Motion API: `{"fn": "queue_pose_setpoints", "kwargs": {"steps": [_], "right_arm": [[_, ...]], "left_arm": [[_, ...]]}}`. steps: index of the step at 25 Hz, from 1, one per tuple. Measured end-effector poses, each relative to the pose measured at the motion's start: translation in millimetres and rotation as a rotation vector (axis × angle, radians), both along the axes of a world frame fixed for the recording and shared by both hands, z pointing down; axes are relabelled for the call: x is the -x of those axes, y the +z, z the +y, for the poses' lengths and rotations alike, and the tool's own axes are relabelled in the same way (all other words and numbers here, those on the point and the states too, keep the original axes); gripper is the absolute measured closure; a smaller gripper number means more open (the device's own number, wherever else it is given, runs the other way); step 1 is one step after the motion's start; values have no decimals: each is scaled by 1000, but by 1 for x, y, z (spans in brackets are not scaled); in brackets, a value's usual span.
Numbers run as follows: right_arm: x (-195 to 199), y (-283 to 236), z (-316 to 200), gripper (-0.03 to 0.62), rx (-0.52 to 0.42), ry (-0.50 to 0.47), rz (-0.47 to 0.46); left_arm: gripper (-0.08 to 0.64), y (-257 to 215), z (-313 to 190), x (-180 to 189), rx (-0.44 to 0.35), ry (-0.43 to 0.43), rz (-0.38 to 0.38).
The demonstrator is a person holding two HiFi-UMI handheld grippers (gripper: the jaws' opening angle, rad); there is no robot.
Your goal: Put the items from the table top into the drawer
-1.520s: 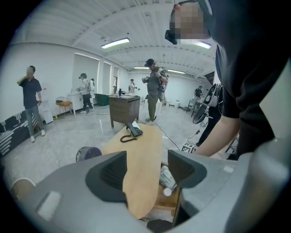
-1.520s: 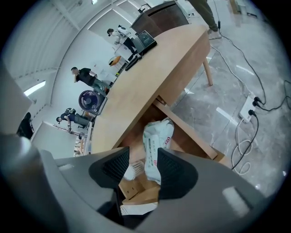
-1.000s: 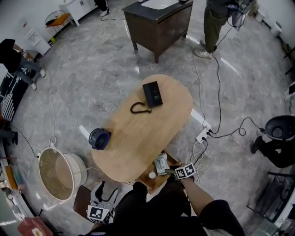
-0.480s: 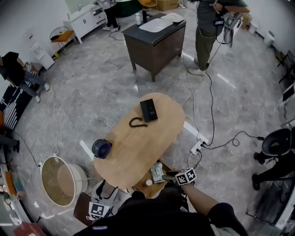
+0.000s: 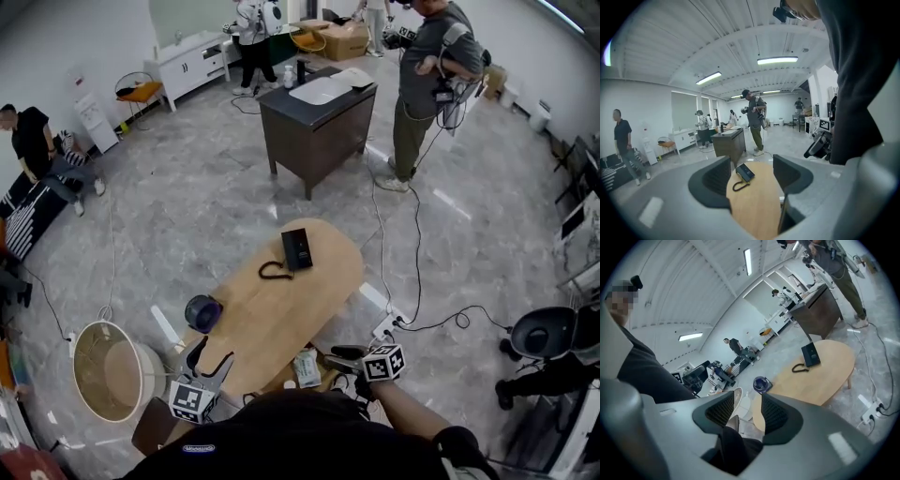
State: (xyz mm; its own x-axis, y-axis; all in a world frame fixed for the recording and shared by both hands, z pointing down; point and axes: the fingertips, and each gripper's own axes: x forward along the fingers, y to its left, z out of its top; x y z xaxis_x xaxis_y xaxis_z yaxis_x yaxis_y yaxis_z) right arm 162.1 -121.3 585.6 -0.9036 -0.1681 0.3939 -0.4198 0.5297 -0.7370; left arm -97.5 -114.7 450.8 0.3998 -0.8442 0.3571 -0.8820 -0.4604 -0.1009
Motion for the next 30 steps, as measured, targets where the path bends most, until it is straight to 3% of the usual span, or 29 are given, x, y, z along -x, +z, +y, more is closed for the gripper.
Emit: {"fn": "queue_pose_setpoints", "kwargs": {"steps": [4,10,19,24,30], "right_arm": [[6,-51,-5,379,-84,7,-33],[22,-113,-36,379,-257,24,-54],[57,-179,-67,371,-468,48,-26],[94,-226,-78,355,-599,55,-17],[152,-274,-61,353,-724,57,-36]], "left_arm": [[265,-20,-11,8,-56,-1,11],[265,-41,-14,28,-66,-48,41],[265,-39,4,83,-86,-121,66],[265,-36,17,125,-94,-167,84],[265,-31,42,171,-93,-162,101]]}}
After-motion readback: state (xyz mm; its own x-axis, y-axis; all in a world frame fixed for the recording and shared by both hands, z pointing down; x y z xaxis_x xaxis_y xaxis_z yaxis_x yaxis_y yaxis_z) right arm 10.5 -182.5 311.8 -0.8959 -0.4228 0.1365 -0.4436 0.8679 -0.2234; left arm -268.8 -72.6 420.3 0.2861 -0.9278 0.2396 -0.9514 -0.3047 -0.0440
